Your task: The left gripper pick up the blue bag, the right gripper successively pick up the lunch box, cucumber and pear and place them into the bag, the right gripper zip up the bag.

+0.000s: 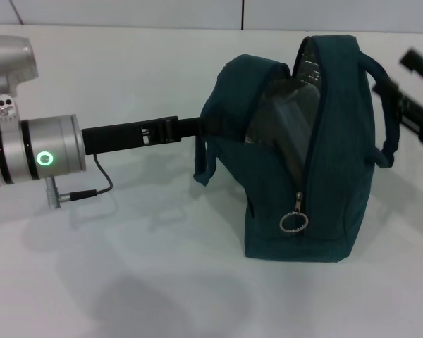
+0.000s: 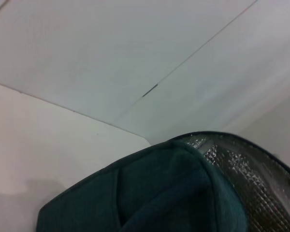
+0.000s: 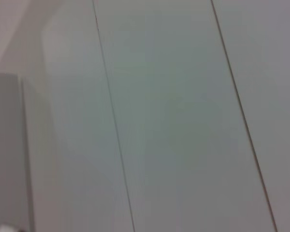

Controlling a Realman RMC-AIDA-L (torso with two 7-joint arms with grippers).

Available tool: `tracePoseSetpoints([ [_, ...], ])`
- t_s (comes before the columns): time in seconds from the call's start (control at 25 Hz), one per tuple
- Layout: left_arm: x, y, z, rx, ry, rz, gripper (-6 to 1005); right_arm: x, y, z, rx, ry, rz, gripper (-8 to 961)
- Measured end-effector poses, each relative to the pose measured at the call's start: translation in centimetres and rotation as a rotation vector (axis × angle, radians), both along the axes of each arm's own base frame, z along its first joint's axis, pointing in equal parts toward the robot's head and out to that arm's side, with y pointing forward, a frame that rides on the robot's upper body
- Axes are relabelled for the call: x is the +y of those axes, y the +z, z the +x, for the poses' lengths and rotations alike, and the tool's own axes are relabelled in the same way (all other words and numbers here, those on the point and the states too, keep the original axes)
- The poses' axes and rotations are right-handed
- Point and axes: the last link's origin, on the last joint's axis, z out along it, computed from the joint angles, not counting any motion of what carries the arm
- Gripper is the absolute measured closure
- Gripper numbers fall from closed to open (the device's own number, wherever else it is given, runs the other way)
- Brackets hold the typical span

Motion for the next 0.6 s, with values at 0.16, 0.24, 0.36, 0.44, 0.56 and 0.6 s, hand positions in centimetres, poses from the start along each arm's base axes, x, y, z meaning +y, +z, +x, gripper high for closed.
tracePoseSetpoints([
  [0.16,-0.2,0.0,-0.3,0.006,0.002,0.006,944,0.4,0.8,-2.5,0.041,0.125,-0.051,229],
  [0.24,-0.2,0.0,-0.5,0.009,0.011,0.012,944,-0.2,0.7,-3.2,0.055,0.187,-0.077,229],
  [0.36,-0.2,0.0,-1.3,0.023,0.046,0.032,944,-1.7,0.4,-3.7,0.059,0.281,-0.139,229],
  [0.44,-0.2,0.0,-1.8,0.032,0.066,0.043,944,-3.1,0.1,-3.7,0.05,0.343,-0.197,229],
  [0.56,-0.3,0.1,-2.0,0.036,0.074,0.047,944,-4.8,0.3,-2.9,0.024,0.395,-0.296,229],
  [0.6,-0.3,0.1,-2.0,0.035,0.074,0.048,944,-5.2,0.3,-2.6,0.014,0.394,-0.325,229],
])
